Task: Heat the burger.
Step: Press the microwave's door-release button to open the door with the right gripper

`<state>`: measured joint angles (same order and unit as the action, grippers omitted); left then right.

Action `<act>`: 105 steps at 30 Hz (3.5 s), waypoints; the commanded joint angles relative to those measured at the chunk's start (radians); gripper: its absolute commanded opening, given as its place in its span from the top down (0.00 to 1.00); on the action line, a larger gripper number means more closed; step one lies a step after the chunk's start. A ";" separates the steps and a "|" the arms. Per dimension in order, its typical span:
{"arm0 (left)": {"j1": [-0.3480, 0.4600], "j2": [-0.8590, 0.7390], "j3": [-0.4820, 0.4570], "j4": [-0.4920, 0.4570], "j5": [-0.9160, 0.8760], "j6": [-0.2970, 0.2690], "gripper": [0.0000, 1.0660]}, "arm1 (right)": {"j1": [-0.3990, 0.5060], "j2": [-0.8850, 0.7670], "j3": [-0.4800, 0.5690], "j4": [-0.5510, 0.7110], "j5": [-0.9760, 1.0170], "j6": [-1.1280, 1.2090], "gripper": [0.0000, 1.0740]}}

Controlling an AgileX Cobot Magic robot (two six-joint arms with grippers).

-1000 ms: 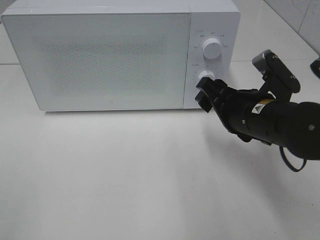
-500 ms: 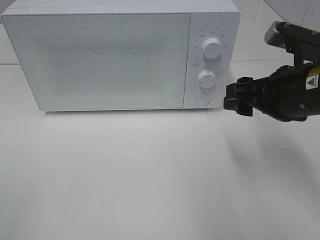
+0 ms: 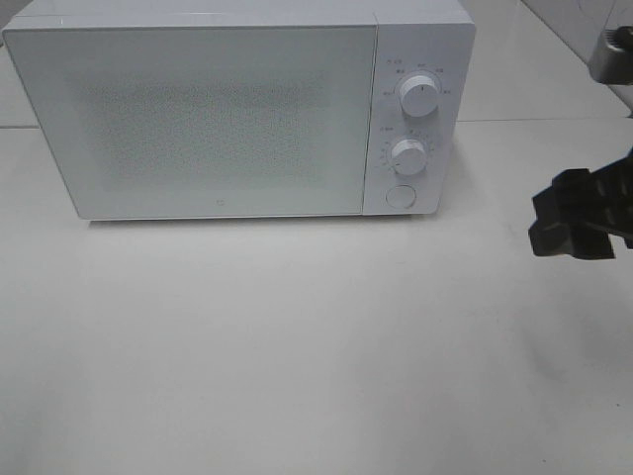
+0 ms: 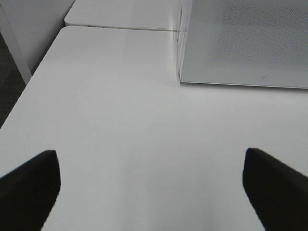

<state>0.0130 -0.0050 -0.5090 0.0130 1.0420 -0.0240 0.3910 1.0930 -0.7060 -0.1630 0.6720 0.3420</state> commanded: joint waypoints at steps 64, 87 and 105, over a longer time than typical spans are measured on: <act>0.001 -0.019 0.003 -0.004 -0.004 0.000 0.08 | -0.288 -1.123 0.200 0.063 0.333 -0.189 0.33; 0.001 -0.019 0.003 -0.004 -0.004 0.000 0.08 | -0.288 -1.123 0.200 0.059 0.333 -0.189 0.33; 0.001 -0.019 0.003 -0.004 -0.004 0.000 0.08 | -0.288 -1.025 0.174 0.063 0.257 -0.192 0.33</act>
<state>0.0130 -0.0050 -0.5090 0.0130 1.0420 -0.0240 0.1100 0.0280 -0.5220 -0.1020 0.9640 0.1620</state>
